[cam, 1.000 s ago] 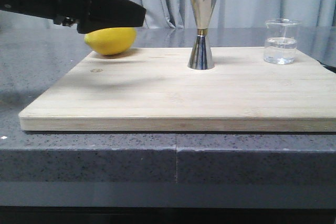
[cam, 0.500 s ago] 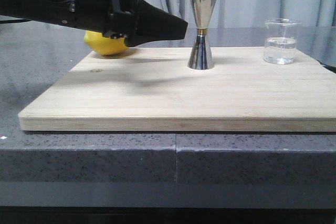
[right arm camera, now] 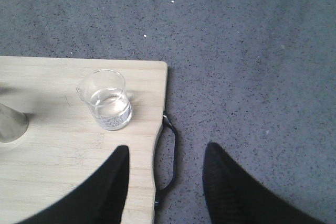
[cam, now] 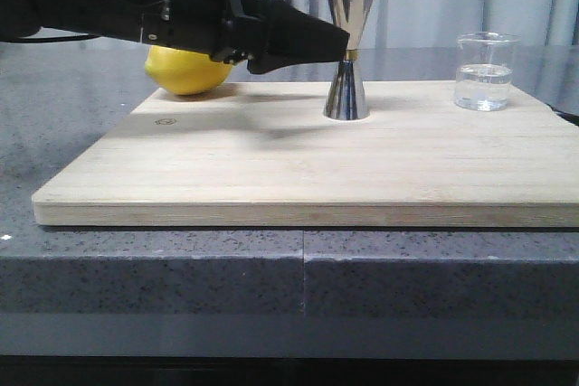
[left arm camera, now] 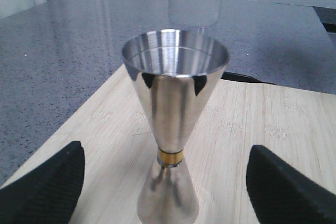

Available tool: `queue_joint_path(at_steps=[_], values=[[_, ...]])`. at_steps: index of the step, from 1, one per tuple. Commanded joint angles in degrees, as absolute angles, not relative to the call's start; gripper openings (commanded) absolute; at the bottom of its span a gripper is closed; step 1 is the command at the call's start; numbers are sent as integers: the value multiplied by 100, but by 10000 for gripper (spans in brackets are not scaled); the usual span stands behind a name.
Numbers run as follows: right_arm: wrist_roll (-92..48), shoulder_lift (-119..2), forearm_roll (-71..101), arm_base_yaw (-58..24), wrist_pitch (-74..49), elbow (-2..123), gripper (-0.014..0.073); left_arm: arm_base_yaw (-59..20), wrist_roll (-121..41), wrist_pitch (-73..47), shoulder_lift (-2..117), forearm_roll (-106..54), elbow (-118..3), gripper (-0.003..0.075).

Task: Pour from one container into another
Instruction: 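Move the left gripper forward to the steel jigger's upper cup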

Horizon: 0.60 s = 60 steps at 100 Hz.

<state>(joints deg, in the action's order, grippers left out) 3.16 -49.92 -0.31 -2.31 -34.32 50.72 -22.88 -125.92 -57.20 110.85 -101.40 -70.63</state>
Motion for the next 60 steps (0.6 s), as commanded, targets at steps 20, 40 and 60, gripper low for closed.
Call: queue_joint_path(at_steps=[20,40,60], values=[[287,-4973,-111,-213,-2896,5263,297,-2479,-12481,-6030,11013,-10586,-7416,585],[287,-4973,-111,-213,-2860,5263,297,-2523,-12423,-6028,11226,-10612,-7566,585],[287,-4973,-115,-213,-2860,5263,297,-2523,-12419,-6068,11315,-10612,-7644,585]])
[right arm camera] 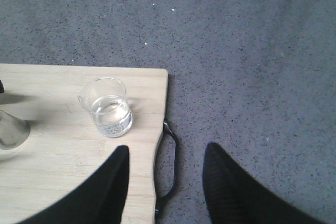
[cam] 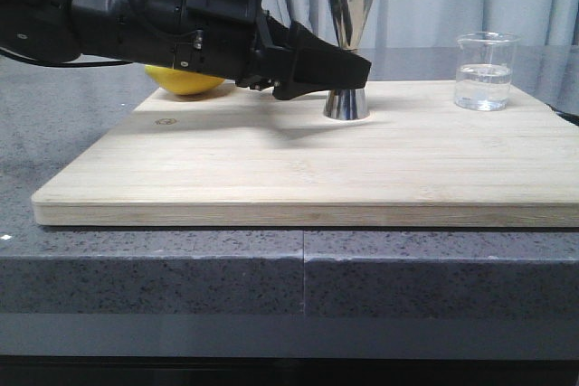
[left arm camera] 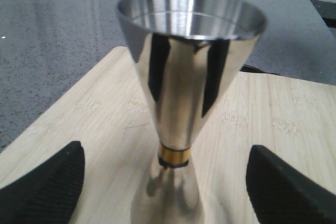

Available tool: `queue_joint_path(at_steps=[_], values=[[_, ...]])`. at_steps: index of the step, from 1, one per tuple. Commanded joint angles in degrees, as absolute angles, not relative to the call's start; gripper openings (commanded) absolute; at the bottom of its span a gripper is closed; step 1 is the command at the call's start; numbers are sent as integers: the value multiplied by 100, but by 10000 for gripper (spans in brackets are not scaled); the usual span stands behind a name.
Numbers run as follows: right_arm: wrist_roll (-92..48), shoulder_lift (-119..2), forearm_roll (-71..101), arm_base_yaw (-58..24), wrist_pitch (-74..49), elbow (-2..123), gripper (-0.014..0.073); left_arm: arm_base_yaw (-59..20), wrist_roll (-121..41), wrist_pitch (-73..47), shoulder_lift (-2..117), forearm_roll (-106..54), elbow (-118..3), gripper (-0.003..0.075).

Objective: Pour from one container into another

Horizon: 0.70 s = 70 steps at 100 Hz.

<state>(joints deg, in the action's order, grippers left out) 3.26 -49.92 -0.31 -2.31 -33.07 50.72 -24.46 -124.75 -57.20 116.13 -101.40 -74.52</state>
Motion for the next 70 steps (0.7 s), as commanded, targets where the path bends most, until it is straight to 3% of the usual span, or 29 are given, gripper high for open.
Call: queue_joint_path(at_steps=[1,70], values=[[287,-4973,-115,-213,-2860,5263,297,-2523,-12419,-6068,11315,-10612,-7644,585],[287,-4973,-115,-213,-2809,5263,297,-2803,-12414,-5544,11339,-10612,-7895,564]])
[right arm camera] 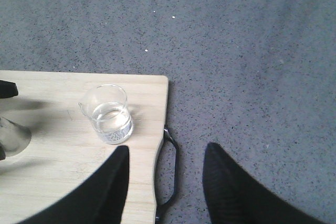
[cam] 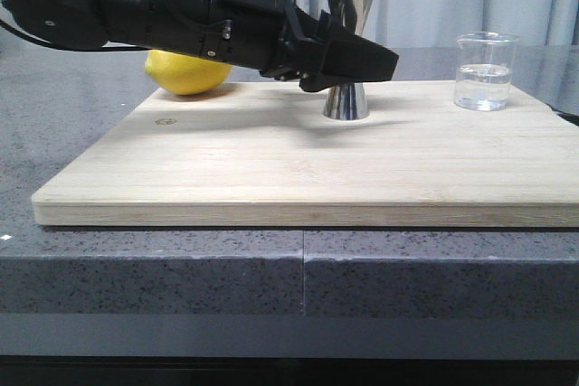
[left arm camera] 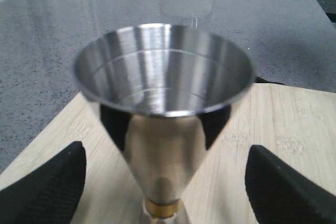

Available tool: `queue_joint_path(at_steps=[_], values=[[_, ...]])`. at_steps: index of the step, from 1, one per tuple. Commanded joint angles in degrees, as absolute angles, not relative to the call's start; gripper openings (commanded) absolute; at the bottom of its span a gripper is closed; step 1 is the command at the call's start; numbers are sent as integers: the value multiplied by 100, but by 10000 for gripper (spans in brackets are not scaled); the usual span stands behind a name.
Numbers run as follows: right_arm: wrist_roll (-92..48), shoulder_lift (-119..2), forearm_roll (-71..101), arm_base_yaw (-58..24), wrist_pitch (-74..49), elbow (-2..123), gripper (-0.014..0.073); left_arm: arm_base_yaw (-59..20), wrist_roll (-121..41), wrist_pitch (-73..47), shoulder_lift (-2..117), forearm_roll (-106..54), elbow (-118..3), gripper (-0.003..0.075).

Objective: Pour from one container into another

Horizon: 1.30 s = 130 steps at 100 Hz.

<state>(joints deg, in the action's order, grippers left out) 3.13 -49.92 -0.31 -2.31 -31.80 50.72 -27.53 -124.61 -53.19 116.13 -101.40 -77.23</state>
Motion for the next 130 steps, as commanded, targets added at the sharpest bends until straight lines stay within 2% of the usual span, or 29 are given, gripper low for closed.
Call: queue_joint_path(at_steps=[1,50,81,130], values=[[287,-4973,-115,-213,-2809,5263,297,-2803,-12414,-5544,11339,-10612,-7895,564],[287,-4973,-115,-213,-2846,5263,297,-2803,-12414,-5531,11339,-10612,-7895,557],[287,-4973,-115,-213,-2846,5263,297,-2803,-12414,-5531,11339,-10612,-7895,414],[287,-4973,-124,-213,-2846,5263,297,-2803,-12414,-5531,11339,-10612,-7895,293]])
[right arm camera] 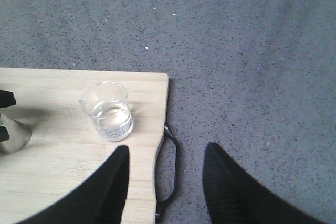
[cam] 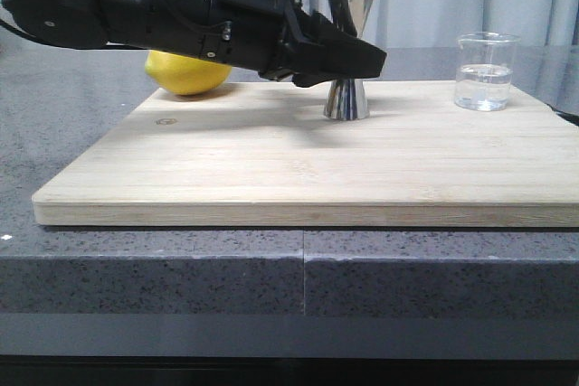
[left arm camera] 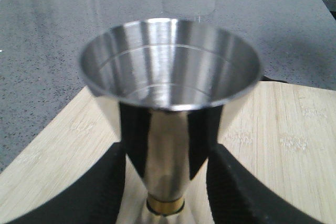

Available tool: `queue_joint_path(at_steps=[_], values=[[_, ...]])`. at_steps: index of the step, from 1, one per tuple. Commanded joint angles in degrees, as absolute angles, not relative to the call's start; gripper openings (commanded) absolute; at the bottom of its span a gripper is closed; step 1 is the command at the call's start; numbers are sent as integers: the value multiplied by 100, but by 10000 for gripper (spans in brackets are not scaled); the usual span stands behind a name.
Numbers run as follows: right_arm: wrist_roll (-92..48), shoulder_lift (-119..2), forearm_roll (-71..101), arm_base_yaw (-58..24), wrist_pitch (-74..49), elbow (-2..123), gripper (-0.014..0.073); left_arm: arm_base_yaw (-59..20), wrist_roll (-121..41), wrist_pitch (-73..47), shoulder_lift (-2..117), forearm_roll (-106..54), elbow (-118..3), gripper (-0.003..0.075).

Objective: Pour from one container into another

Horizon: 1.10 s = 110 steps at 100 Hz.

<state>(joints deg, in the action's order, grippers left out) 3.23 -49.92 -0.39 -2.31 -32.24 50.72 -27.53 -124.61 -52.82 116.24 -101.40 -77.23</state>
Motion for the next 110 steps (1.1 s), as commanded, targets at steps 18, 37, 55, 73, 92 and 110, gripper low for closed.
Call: queue_joint_path(at_steps=[18,37,55,73,92,110], values=[[287,-4973,-124,-213,-2846,5263,297,-2803,-12414,-5531,11339,-10612,-7895,231],[287,-4973,-124,-213,-2846,5263,297,-2803,-12414,-5637,11339,-10612,-7895,168],[287,-4973,-124,-213,-2846,5263,297,-2803,-12414,-5634,11339,-10612,-7895,127],[287,-4973,-124,-213,-2846,5263,297,-2803,-12414,-5718,11339,-10612,-7895,88],[287,-4973,-124,-213,-2846,5263,297,-2803,-12414,-5776,11339,-10612,-7895,55],[287,-4973,-151,-213,-2832,5263,297,-2803,-12414,-5888,11339,-10612,-7895,8]])
